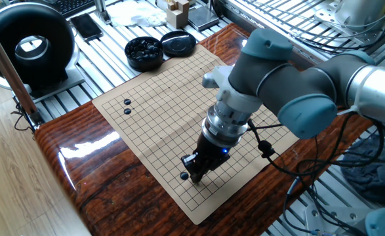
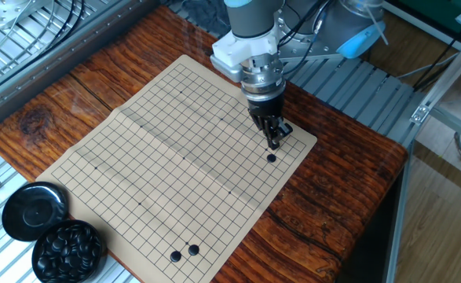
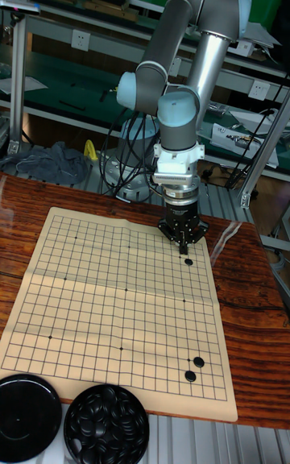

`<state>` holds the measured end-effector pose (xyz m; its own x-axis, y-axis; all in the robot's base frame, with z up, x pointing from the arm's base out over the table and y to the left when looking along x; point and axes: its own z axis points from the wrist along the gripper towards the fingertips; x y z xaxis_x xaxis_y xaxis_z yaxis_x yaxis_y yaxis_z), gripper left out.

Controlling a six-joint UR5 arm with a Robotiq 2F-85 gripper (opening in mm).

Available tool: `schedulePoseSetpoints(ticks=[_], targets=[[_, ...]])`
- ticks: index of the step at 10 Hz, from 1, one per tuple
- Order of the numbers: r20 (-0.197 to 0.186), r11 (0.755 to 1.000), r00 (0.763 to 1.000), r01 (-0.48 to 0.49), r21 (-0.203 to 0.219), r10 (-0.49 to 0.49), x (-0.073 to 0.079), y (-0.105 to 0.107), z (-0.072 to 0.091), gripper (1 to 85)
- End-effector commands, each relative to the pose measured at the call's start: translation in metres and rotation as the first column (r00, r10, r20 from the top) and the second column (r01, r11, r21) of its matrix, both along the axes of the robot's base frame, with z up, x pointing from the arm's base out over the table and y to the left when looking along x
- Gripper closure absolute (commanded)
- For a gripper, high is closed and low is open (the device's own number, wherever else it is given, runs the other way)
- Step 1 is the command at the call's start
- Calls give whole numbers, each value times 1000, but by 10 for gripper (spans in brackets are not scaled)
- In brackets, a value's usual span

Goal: Play the first move as black on the 3-4 point in the upper right corner of the Go board

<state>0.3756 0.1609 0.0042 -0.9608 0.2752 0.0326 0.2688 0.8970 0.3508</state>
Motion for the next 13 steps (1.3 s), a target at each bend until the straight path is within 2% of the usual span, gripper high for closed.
schedulePoseSetpoints(ticks=[1, 5, 8, 10, 13], targets=[[15, 999, 1000, 1, 38, -1, 1, 6, 1, 843], [18, 997, 1000, -6, 71, 5, -5, 12, 1, 843], [26, 997, 1000, -5, 71, 3, -5, 9, 1, 843], [25, 986, 999, 31, 162, -35, -2, 27, 12, 843], [26, 980, 999, 32, 197, -38, -3, 30, 20, 843]])
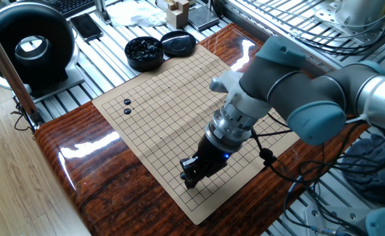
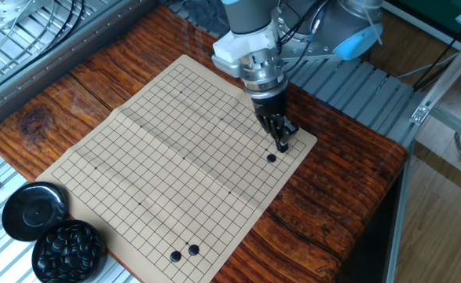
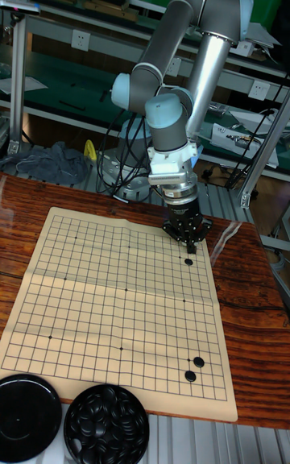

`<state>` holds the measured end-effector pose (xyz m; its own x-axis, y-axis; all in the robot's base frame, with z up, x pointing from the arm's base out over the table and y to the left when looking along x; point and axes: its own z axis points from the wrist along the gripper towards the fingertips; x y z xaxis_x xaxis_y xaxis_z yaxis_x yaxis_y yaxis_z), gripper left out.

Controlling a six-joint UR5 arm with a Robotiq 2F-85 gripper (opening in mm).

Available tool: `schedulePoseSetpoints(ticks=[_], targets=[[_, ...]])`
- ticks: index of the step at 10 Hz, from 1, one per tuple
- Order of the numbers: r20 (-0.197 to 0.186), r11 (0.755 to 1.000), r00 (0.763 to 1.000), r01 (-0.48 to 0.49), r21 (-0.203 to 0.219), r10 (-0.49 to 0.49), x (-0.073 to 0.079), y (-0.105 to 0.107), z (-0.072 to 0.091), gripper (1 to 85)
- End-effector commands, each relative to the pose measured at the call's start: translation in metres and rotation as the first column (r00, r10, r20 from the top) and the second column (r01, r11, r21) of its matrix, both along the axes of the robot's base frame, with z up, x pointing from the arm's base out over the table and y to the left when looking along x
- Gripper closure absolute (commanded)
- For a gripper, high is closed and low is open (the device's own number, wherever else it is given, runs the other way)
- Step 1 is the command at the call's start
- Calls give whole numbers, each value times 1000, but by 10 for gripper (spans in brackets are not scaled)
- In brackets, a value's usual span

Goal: Play the first move as black on the 3-4 point in the upper right corner of the Go board

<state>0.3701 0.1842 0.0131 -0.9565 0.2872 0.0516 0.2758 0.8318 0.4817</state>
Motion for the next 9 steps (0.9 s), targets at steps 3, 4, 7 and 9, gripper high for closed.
schedulePoseSetpoints(ticks=[3, 4, 7, 9], targets=[[11, 999, 1000, -4, 45, 4, 0, -4, 15, 843], [12, 999, 1000, -8, 38, 7, -2, -7, 13, 843], [19, 999, 1000, -9, 42, 8, -1, -7, 12, 843], [33, 999, 999, -5, 35, 4, 3, -10, 7, 843]])
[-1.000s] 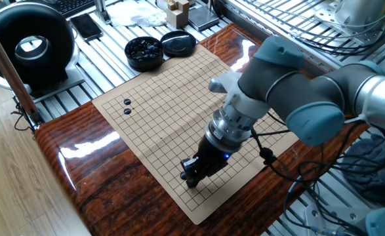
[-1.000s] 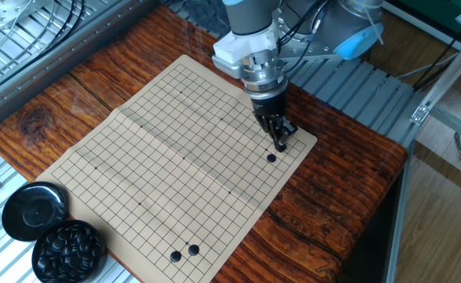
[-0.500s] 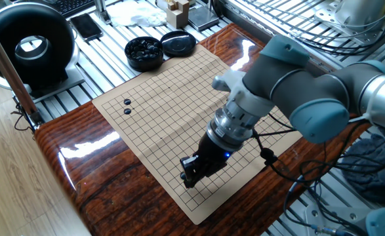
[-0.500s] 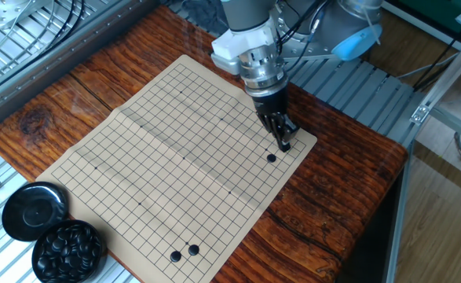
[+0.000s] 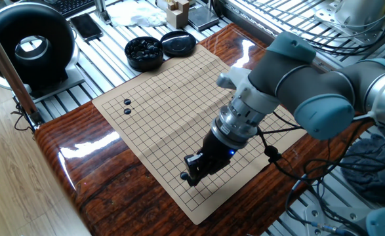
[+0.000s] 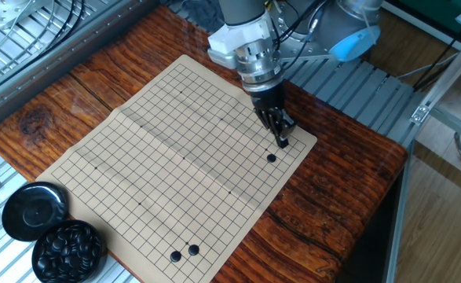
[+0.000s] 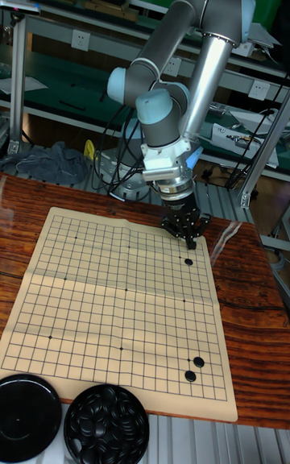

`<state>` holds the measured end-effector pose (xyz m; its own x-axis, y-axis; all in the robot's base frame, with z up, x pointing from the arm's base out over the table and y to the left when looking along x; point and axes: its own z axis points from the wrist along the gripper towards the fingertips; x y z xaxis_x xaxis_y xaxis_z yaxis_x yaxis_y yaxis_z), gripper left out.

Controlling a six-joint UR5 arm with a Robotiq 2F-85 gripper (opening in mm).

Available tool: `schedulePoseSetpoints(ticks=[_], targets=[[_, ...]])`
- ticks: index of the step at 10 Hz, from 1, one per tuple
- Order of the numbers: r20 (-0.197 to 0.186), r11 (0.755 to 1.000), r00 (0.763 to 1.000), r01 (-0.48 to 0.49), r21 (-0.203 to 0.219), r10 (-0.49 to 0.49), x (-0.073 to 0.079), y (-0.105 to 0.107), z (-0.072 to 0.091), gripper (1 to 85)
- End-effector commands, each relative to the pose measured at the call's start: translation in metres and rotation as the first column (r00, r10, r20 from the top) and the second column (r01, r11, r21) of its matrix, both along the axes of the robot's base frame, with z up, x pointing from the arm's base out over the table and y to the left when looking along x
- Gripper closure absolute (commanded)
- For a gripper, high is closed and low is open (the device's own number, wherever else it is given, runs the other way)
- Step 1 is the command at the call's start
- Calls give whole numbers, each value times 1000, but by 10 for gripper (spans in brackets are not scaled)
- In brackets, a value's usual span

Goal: Play the first move as black on the 3-4 point in the upper right corner of the Go board

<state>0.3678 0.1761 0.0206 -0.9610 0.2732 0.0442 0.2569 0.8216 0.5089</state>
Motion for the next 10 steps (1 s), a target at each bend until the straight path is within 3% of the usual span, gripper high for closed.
schedulePoseSetpoints(ticks=[1, 10], targets=[[24, 1000, 1000, 13, 6, -13, 8, -3, -2, 843], [32, 999, 999, -17, -38, 18, 5, -14, -12, 843]])
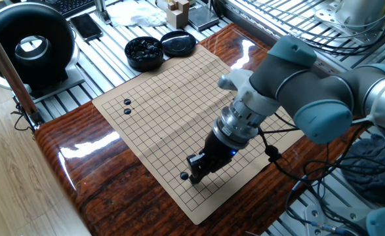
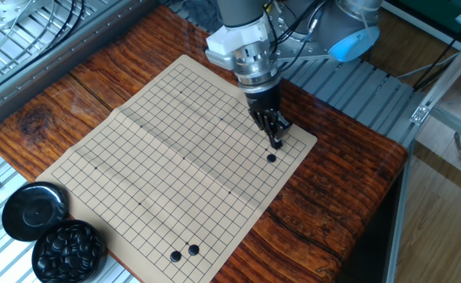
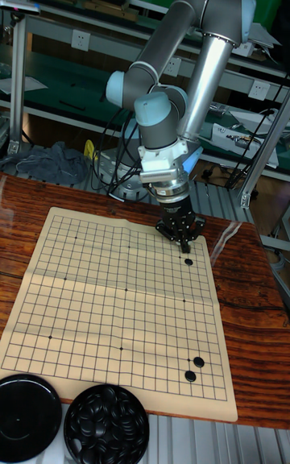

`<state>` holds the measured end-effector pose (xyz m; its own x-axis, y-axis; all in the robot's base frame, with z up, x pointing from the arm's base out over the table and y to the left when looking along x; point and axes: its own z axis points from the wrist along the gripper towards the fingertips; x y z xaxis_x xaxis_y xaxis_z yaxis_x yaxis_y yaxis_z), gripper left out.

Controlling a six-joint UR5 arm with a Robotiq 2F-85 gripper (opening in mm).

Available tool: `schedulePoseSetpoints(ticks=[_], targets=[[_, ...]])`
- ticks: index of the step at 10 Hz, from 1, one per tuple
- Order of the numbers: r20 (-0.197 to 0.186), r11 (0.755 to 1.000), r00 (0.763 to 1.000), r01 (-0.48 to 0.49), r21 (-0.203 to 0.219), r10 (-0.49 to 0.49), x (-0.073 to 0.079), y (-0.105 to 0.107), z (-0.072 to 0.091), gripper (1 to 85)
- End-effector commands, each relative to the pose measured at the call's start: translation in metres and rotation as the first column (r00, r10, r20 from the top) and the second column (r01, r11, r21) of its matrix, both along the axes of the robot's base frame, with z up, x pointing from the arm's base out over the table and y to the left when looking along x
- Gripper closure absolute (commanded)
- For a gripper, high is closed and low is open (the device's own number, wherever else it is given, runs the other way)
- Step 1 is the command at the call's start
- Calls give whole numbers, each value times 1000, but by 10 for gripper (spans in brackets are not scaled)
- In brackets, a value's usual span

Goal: Play the first move as black on the 3-4 point in the upper right corner of the Go board

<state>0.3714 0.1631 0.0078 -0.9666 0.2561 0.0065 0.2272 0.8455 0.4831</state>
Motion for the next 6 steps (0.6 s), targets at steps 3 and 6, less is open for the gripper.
schedulePoseSetpoints(ticks=[3, 6], targets=[[4, 1000, 1000, -6, -5, 6, 1, -3, -1, 833], [4, 1000, 1000, -9, -5, 9, 0, -3, -2, 750]])
